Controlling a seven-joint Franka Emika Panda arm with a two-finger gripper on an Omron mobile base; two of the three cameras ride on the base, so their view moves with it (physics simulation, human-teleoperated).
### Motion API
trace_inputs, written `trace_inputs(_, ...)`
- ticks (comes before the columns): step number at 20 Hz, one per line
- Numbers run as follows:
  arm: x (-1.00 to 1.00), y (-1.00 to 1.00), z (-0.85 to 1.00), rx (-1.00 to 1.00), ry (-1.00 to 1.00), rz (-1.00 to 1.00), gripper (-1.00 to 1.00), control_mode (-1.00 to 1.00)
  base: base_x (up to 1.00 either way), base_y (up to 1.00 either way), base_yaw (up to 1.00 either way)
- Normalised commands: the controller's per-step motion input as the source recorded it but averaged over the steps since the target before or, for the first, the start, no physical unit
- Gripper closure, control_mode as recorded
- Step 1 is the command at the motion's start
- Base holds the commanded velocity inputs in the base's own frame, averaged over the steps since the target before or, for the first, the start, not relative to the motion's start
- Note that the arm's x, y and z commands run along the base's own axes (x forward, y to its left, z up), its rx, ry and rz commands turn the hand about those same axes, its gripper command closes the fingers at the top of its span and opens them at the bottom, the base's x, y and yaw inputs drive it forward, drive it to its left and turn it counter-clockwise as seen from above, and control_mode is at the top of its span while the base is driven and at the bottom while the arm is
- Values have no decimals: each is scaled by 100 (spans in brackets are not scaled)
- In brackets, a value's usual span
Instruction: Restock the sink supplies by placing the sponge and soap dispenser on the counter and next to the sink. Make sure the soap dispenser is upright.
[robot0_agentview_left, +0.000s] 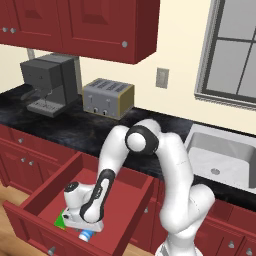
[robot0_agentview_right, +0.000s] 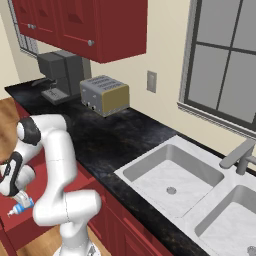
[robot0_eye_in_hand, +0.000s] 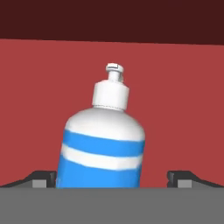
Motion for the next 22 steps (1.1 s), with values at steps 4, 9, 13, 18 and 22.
trace_inputs(4,0,0,-34,0,0,0,-100,-100,0,0,0)
trace_inputs(9,-1,9,-31,-5,2,0,100,-100,0,0,0)
trace_inputs(13,0,3,0,0,0,0,100,-100,0,0,0)
trace_inputs(18,0,-10,71,3,-14,-6,100,-100,0,0,0)
trace_inputs(22,0,-31,100,17,-15,-17,100,-100,0,0,0)
